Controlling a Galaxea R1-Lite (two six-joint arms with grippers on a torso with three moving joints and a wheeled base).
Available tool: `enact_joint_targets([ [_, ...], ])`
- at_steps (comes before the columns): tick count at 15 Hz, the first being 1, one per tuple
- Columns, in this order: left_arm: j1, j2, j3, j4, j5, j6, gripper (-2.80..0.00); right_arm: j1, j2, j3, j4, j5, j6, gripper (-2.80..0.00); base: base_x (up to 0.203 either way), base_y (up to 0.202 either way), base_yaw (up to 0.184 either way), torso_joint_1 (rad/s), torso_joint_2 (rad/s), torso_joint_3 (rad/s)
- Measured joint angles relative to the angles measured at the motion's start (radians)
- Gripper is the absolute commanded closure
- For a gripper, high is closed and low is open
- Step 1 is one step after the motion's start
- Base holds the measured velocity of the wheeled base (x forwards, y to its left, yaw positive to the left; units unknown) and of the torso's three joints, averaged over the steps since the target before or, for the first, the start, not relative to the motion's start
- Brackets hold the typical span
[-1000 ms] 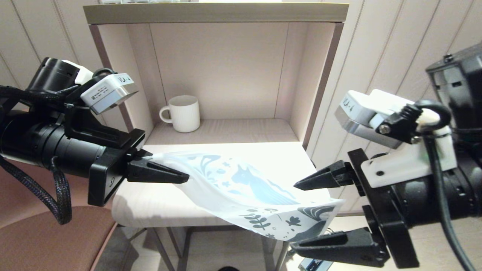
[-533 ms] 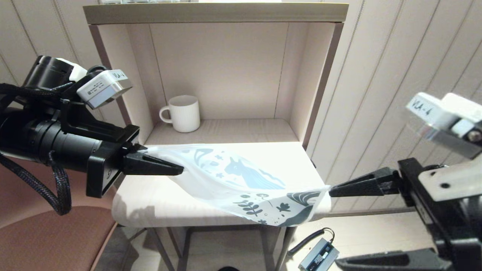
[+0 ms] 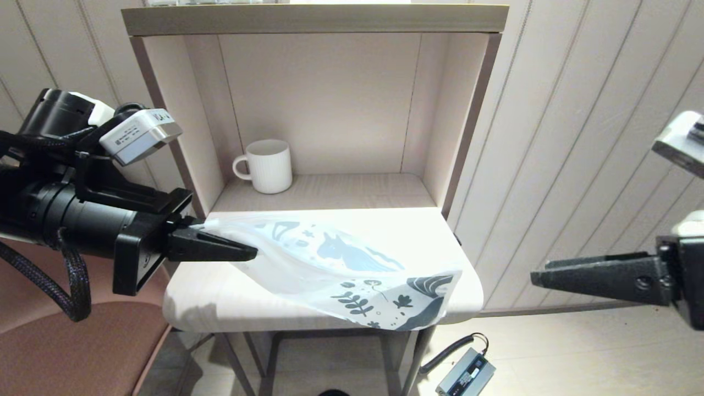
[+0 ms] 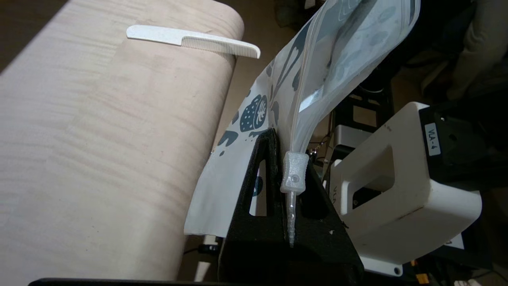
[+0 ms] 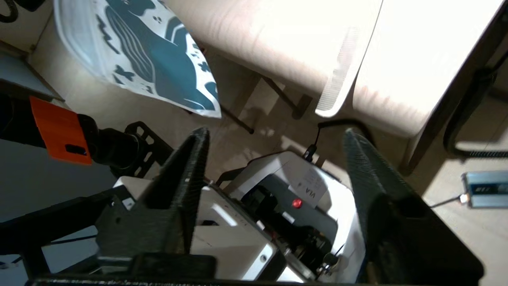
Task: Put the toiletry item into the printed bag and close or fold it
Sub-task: Pick up the comb
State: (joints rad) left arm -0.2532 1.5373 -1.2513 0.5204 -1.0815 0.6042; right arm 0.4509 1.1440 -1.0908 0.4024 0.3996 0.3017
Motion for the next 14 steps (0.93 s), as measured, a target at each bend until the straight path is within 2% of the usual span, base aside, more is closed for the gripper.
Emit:
enact_joint_targets([
  [3,0.002,-0.008,0.004,0.001,0.003,0.0,0.0,-0.006,0.018,0.008,0.08,0.003,0.045,0.0,0.0,0.0,0.0,0.0,0.0,0.0],
  [7,0.002,-0.009,0.008,0.0,0.002,-0.01,0.0,-0.007,0.082,0.013,0.08,0.004,0.091,0.0,0.0,0.0,0.0,0.0,0.0,0.0],
  [8,0.002,-0.009,0.01,0.0,0.002,-0.012,0.0,-0.008,0.1,0.015,0.078,0.004,0.091,-2.8,0.0,0.0,0.0,0.0,0.0,0.0],
  [10,0.002,-0.008,0.012,0.0,0.005,-0.012,0.0,-0.031,0.137,0.026,0.053,0.004,0.084,-2.8,0.0,0.0,0.0,0.0,0.0,0.0],
  [11,0.002,-0.008,0.013,0.0,0.006,-0.012,0.0,-0.04,0.15,0.034,0.029,0.004,0.081,0.0,0.0,0.0,0.0,0.0,0.0,0.0],
  [14,0.001,-0.009,0.022,-0.002,0.006,-0.012,0.0,-0.063,0.171,0.043,0.006,0.005,0.065,0.0,0.0,0.0,0.0,0.0,0.0,0.0],
])
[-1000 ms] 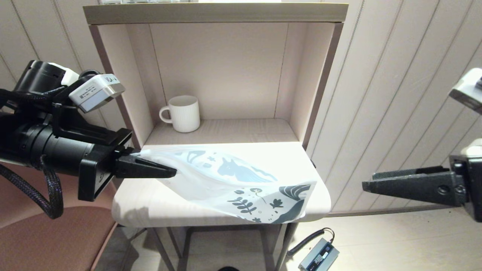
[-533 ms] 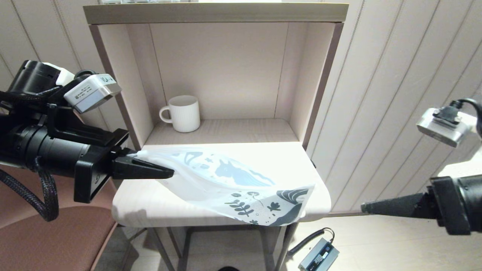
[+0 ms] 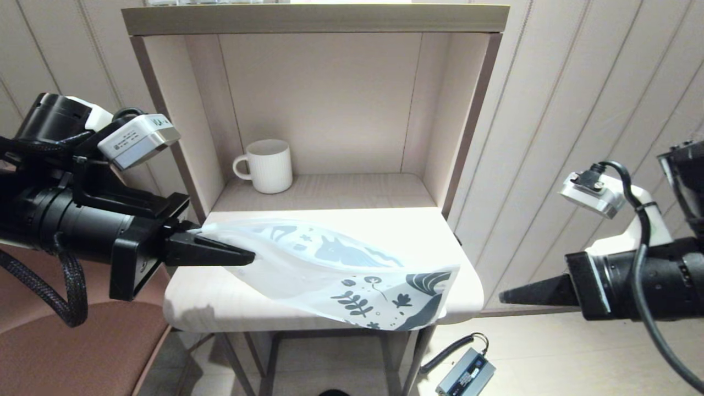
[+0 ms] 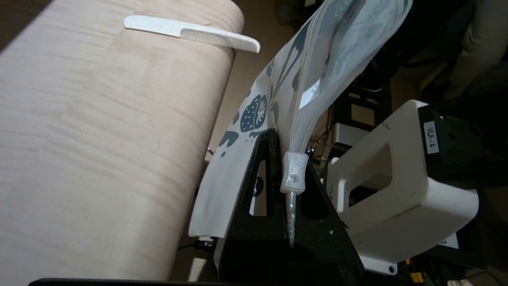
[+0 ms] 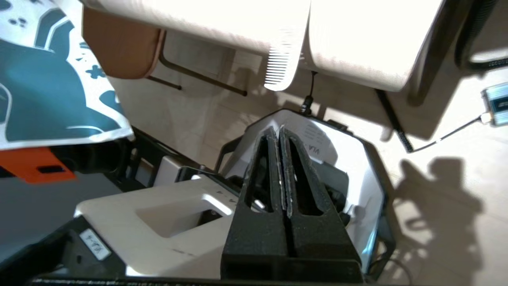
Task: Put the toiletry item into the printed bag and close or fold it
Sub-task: Pick up the comb
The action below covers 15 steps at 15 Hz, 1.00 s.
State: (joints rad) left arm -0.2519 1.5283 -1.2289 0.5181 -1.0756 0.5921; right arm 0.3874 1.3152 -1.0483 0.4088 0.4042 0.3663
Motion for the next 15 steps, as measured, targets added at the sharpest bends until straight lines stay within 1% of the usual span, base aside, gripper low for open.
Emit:
enact_joint_targets([
  [6,0.0,-0.005,0.017,-0.004,0.001,0.001,0.0,0.004,0.021,0.008,0.0,0.0,-0.001,0.0,0.0,0.0,0.0,0.0,0.0,0.0],
  [8,0.0,-0.008,0.02,-0.003,0.0,0.002,0.0,0.009,0.025,0.027,-0.033,-0.001,-0.007,0.0,0.0,0.0,0.0,0.0,0.0,0.0],
  [9,0.0,-0.008,0.023,-0.005,0.0,0.003,0.0,0.01,0.027,0.038,-0.047,-0.001,-0.015,-2.8,0.0,0.0,0.0,0.0,0.0,0.0],
  [15,0.0,-0.008,0.028,-0.007,0.0,0.003,0.0,0.023,0.076,0.072,-0.075,0.005,-0.03,-2.8,0.0,0.0,0.0,0.0,0.0,0.0],
])
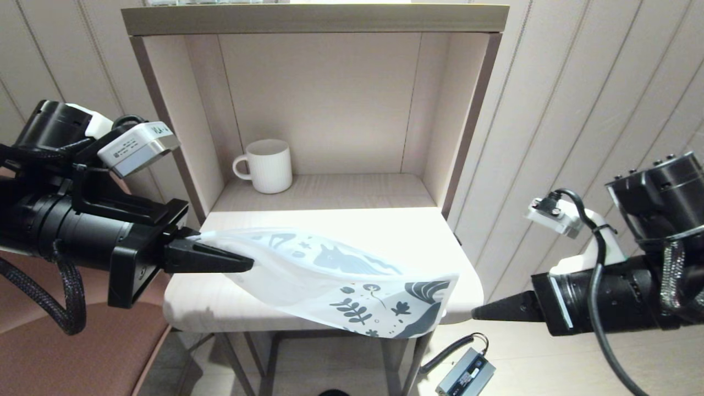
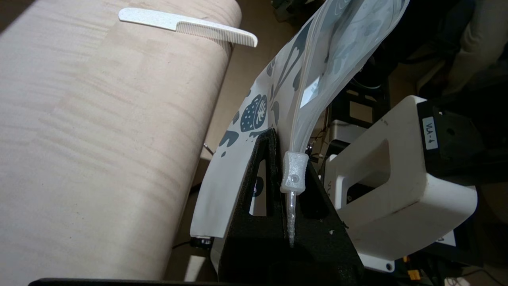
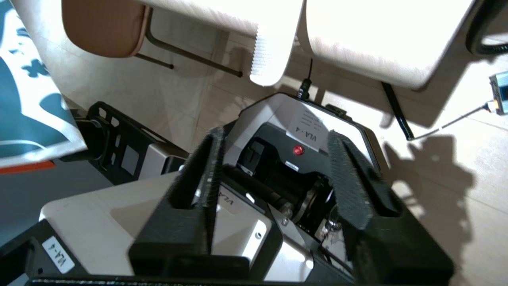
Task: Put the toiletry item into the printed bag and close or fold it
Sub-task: Pick up the comb
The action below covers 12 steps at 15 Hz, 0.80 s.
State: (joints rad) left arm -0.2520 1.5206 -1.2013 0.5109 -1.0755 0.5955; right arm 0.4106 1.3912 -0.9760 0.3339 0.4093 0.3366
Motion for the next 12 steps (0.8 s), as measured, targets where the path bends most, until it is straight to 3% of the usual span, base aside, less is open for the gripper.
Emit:
enact_joint_targets([
  [8,-0.001,0.004,0.0,0.0,0.005,-0.001,0.0,-0.006,0.142,-0.006,-0.121,0.175,0.031,-2.8,0.0,0.0,0.0,0.0,0.0,0.0],
  [12,-0.001,0.004,-0.002,0.0,0.008,-0.001,0.0,-0.022,0.199,-0.01,-0.193,0.224,0.076,-2.8,0.0,0.0,0.0,0.0,0.0,0.0],
])
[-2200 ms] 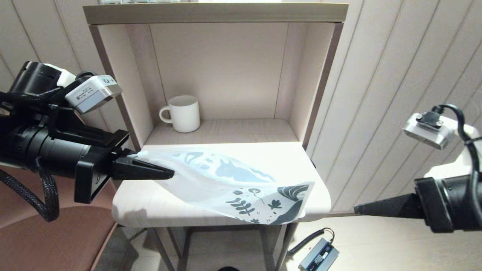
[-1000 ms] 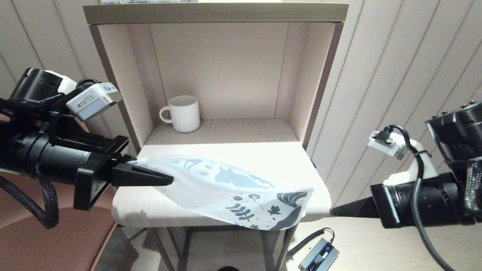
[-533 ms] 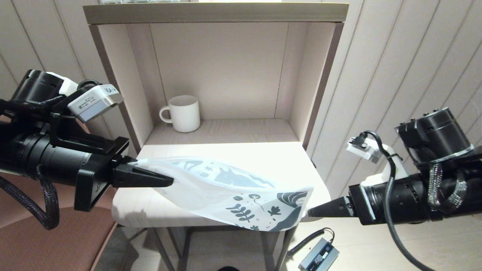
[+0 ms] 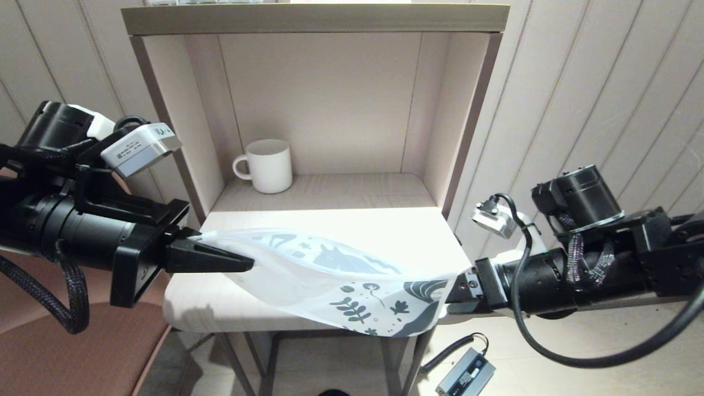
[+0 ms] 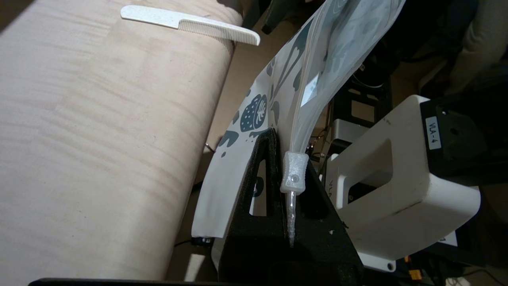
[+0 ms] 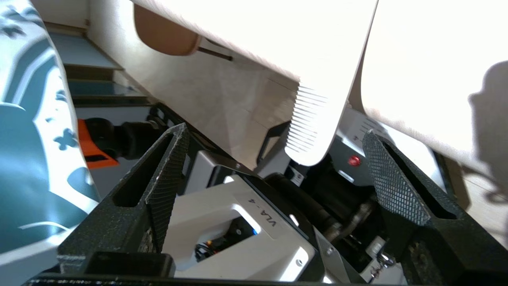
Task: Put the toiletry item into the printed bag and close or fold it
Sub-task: Pick up the comb
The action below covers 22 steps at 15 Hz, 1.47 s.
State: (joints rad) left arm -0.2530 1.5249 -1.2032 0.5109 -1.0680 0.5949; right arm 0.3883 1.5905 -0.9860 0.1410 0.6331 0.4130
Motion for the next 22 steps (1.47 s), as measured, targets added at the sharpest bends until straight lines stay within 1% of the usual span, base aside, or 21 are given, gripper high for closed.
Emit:
enact_joint_targets([
  [3,0.0,0.001,0.0,0.0,0.001,-0.001,0.0,-0.039,0.017,-0.004,-0.018,0.098,0.028,-2.8,0.0,0.0,0.0,0.0,0.0,0.0],
  [4,0.0,0.001,0.0,0.0,0.0,-0.001,0.0,-0.047,0.02,-0.004,-0.018,0.108,0.029,-2.8,0.0,0.0,0.0,0.0,0.0,0.0],
  [10,0.0,0.004,0.003,0.002,0.001,-0.002,0.0,-0.048,0.049,0.002,-0.023,0.126,0.029,-2.8,0.0,0.0,0.0,0.0,0.0,0.0],
  [22,0.0,0.008,0.015,0.0,0.001,0.0,0.0,-0.037,0.101,-0.046,-0.024,0.144,0.029,-2.8,0.0,0.0,0.0,0.0,0.0,0.0],
])
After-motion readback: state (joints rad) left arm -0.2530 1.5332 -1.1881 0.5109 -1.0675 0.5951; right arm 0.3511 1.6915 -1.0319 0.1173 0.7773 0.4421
